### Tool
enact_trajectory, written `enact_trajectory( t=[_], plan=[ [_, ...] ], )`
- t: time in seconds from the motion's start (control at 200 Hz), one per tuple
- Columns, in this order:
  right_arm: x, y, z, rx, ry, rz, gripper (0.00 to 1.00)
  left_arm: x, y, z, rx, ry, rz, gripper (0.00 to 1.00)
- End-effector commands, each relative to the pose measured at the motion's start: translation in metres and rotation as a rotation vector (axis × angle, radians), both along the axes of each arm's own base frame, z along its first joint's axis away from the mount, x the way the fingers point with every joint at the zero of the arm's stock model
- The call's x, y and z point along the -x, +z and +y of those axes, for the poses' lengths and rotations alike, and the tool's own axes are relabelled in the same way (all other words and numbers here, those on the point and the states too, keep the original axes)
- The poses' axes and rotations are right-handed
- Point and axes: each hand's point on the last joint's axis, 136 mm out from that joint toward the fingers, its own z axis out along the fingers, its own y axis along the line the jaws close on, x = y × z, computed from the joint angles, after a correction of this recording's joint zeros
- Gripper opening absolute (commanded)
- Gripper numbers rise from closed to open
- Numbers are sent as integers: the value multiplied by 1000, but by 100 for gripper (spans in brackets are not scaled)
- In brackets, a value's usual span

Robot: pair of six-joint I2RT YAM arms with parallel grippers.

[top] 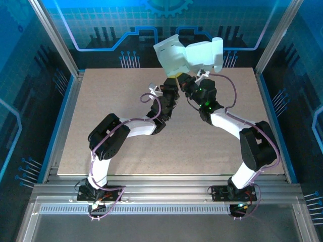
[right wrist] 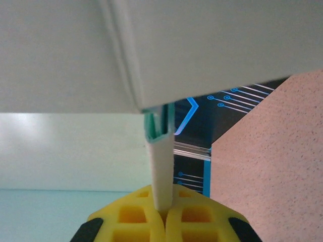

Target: Fold the paper box

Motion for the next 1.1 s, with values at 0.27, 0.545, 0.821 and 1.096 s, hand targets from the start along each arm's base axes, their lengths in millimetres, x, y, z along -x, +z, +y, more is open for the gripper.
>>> enact_trajectory(
  t=[0.27,0.545,0.821,1.096],
  plan=[
    [-6,16,0,22,-19,-30,0,12,6,-4,65,-28,-60,27],
    [-10,13,-22,89,-79,-28,0,38,-7,6,-105,-49,-94,56],
    [-4,6,-57,315,-123,-28,0,74,-55,36,-479,-48,-55,75],
    [26,-44,-83,773,125,107,0,74,-95,114,-808,30,-11,89]
  ],
)
